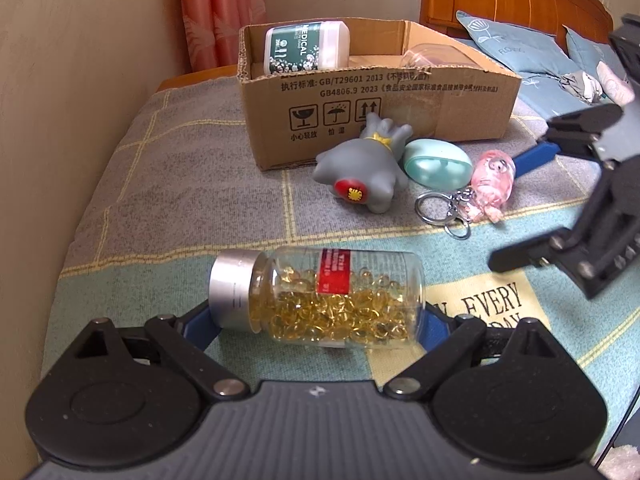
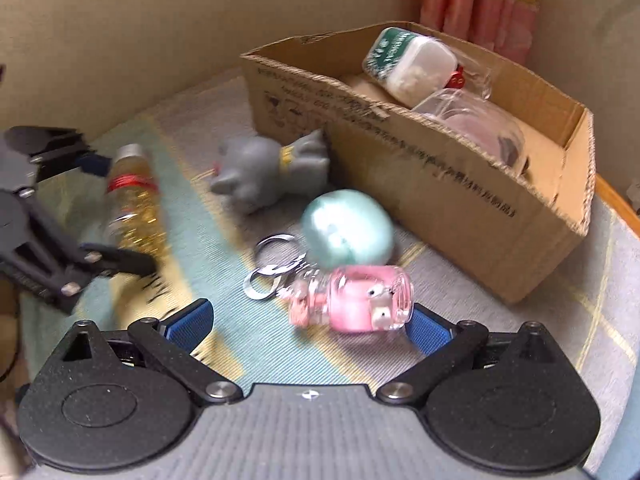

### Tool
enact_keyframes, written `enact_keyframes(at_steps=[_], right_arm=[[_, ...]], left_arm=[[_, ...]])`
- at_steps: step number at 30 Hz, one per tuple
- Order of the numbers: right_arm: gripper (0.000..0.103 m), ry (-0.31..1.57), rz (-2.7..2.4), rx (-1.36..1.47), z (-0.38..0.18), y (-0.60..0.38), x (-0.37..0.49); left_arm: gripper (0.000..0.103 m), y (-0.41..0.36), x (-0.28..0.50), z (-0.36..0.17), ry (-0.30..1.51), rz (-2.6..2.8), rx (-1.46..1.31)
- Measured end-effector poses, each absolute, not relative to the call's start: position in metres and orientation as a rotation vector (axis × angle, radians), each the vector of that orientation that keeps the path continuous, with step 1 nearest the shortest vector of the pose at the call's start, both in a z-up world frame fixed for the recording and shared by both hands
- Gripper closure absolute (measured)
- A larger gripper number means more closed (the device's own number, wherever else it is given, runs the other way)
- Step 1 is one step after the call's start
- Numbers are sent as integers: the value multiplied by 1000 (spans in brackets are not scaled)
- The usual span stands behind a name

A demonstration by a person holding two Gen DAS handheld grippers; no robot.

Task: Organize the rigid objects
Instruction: 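Grasp the gold capsule jar with the left tool while the right tool grasps the pink keychain toy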

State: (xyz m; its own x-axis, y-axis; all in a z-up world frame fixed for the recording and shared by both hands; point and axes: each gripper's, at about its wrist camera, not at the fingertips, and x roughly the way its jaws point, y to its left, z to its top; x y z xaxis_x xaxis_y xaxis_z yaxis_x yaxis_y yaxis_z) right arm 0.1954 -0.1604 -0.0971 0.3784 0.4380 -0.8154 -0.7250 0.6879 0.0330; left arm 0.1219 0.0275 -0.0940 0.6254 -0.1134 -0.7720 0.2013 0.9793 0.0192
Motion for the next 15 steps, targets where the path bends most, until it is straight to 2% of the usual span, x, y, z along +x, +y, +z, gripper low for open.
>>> enact_keyframes(at_steps=[5, 8, 10, 15], right_arm=[[2, 856, 714, -363, -89, -164, 182], [10, 838, 685, -347, -85, -163, 185], [20, 839, 643, -349, -86, -160, 190], [27, 851, 582, -272, -91, -164, 194]], left_arm=[[8, 27, 122, -94, 878, -180, 109], [8, 28, 122, -94, 878, -180, 107], [8, 27, 121, -94, 878, -179, 108], [8, 27, 121, -94, 878, -180, 110]])
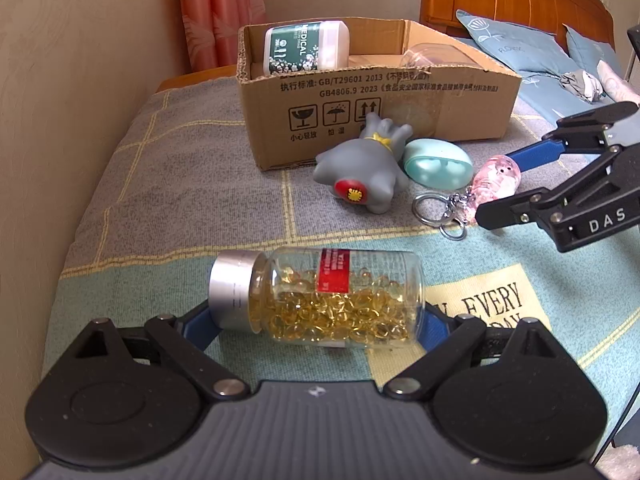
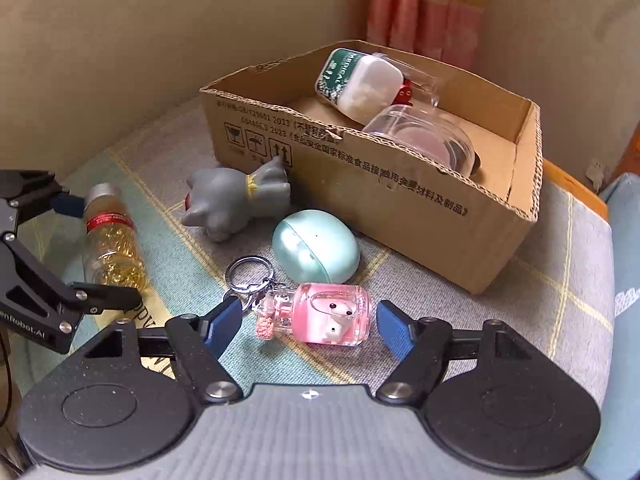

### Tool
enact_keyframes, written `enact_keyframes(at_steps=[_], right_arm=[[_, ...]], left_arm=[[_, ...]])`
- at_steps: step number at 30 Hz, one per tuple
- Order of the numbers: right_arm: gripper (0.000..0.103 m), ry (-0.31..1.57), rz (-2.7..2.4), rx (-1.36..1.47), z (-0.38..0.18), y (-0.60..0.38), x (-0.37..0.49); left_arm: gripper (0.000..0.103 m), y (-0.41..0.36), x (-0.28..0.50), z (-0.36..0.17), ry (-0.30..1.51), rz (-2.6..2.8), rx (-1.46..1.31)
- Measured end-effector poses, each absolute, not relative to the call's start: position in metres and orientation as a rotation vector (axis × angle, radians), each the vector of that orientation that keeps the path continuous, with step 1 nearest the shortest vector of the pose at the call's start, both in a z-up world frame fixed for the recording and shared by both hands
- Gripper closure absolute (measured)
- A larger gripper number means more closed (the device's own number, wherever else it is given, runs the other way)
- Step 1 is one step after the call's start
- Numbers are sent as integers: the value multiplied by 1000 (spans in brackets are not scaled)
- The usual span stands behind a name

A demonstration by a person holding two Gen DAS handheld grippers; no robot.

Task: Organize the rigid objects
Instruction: 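Grasp the gold capsule jar with the left tool while the right tool grasps the pink keychain toy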

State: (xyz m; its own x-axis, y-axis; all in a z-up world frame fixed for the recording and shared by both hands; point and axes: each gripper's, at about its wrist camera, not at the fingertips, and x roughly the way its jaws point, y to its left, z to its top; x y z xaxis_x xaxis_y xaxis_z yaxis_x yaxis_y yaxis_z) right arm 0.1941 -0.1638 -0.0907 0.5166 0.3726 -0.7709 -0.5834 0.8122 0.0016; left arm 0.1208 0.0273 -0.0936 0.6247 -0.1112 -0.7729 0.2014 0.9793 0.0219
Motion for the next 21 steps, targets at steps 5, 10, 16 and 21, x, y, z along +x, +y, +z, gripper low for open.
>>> enact_keyframes(at_steps=[5, 10, 16, 21], right_arm=[[38, 848, 544, -184, -92, -170, 195], [47, 848, 503, -171, -90, -176, 187], [47, 868, 459, -159, -87, -189, 167], [47, 870, 392, -137, -86, -198, 156]], left_arm=[[8, 28, 121, -94, 878, -180, 109], [9, 27, 120, -94, 878, -183, 112], [9, 27, 120, -94, 879, -182, 116], [9, 25, 119, -92, 875, -179, 131]])
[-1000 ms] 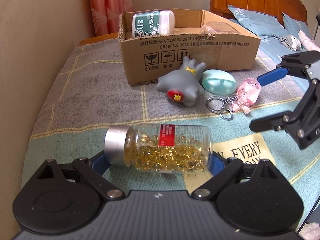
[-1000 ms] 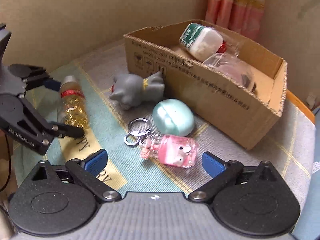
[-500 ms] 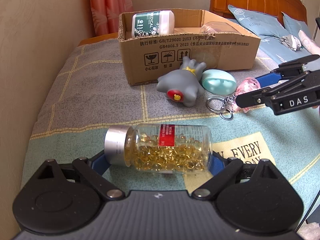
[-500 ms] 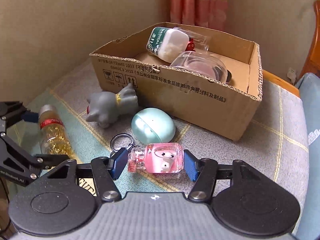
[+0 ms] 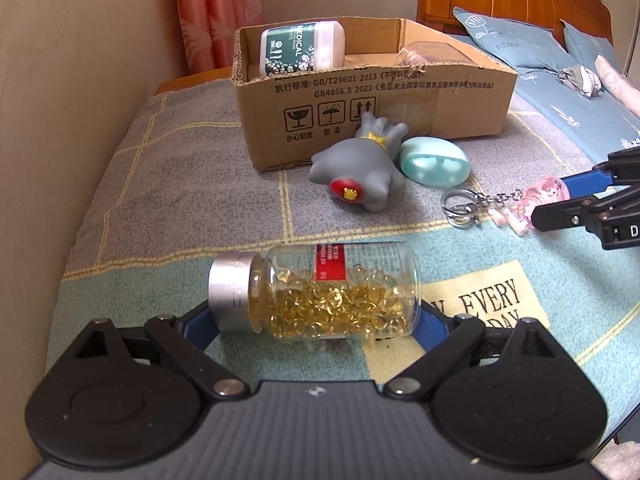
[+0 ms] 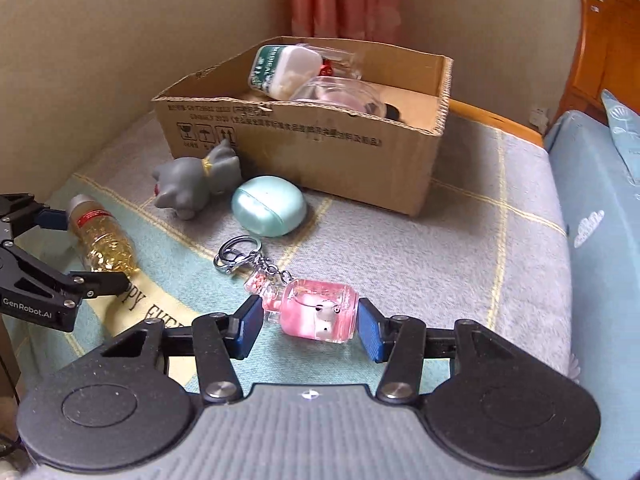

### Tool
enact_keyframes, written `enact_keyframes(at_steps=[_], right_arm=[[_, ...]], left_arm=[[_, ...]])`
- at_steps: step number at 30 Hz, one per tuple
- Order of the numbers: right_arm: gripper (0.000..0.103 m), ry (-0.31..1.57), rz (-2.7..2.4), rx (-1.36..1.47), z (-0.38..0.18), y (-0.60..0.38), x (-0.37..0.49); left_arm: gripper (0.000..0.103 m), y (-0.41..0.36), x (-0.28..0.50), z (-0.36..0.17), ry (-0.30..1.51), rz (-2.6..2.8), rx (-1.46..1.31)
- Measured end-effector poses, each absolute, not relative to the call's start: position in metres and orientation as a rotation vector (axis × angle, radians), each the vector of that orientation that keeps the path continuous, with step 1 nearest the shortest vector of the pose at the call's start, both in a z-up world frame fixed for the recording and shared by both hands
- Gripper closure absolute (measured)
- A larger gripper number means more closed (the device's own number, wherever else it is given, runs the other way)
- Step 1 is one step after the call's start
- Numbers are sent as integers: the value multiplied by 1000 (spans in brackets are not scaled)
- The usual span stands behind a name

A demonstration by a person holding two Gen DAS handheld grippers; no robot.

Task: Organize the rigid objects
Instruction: 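Grasp the gold capsule jar with the left tool while the right tool grasps the pink keychain toy, then lower the capsule jar into the box and open the left tool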

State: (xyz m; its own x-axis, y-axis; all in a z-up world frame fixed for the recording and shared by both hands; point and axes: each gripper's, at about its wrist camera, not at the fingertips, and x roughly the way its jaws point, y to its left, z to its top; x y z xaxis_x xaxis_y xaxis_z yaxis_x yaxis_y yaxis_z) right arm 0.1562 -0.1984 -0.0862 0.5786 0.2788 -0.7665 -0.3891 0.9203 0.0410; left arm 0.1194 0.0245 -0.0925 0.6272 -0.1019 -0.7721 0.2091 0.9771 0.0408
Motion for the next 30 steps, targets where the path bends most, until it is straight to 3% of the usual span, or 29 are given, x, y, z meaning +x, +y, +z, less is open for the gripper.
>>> enact_keyframes(at_steps=[11, 16, 30], right_arm=[[43, 853, 301, -117, -100, -189, 166], [47, 840, 298, -130, -99, -186, 164], [48, 807, 378, -186, -63, -189, 154]], left_arm=[[7, 23, 121, -87, 857, -150, 124], [8, 22, 119, -78, 844, -146, 123], [10, 20, 119, -54, 881, -215, 172]])
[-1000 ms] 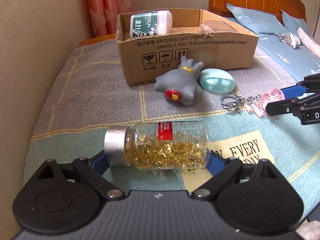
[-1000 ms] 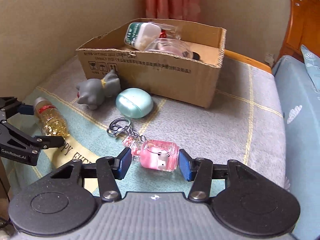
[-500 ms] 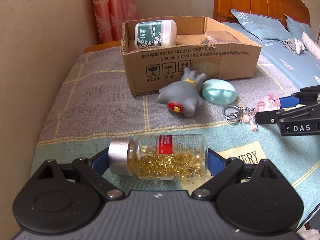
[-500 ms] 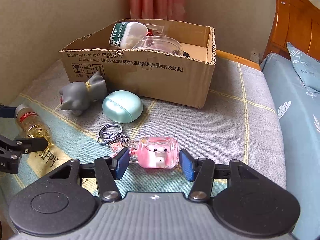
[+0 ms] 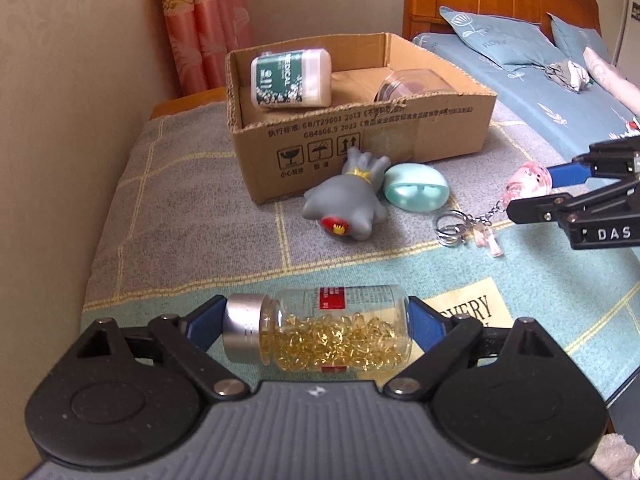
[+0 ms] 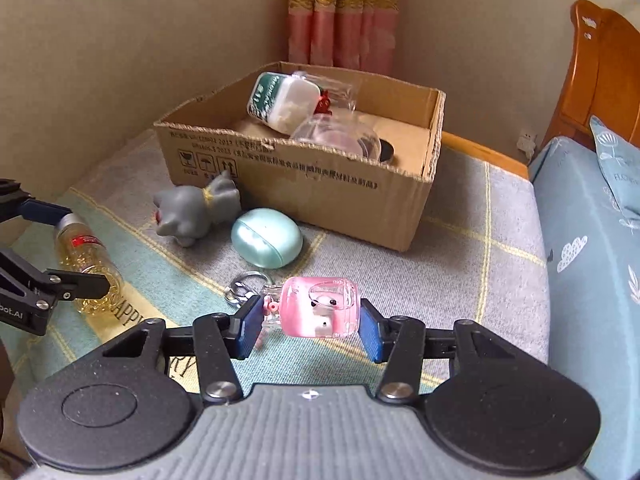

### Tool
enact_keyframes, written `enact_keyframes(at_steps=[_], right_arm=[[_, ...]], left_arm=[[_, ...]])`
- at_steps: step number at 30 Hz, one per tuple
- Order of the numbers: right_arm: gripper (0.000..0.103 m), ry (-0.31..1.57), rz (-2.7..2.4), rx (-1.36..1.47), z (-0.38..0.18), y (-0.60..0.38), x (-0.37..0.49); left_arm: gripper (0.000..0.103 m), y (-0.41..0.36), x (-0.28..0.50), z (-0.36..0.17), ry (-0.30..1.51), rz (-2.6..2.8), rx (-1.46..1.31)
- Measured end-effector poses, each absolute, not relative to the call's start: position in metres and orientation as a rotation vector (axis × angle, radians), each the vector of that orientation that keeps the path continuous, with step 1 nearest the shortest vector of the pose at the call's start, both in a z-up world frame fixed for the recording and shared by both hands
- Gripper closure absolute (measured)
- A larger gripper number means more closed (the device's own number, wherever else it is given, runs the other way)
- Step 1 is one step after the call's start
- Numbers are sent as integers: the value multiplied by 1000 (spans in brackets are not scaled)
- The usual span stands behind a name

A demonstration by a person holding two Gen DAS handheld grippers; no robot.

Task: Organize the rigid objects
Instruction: 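Lower the capsule jar into the box and open the left tool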

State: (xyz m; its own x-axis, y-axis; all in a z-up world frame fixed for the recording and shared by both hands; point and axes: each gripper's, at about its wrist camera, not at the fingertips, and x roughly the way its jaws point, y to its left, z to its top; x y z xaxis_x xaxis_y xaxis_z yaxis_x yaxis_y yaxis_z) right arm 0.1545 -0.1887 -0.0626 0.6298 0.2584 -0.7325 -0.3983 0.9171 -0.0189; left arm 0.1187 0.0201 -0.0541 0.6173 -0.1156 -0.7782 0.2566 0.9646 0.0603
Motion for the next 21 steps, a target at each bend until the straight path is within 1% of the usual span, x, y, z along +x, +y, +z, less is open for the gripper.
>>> enact_keyframes(at_steps=[12, 17, 21], right_arm=[[48, 749, 445, -221, -15, -202, 150], [48, 711, 438, -232, 5, -208, 154], [48, 680, 429, -252, 21, -209, 163]], left_arm=[[10, 7, 141, 4, 787, -291, 222], [10, -1, 171, 30, 726, -306, 249], [10, -6, 206, 40, 720, -302, 246]])
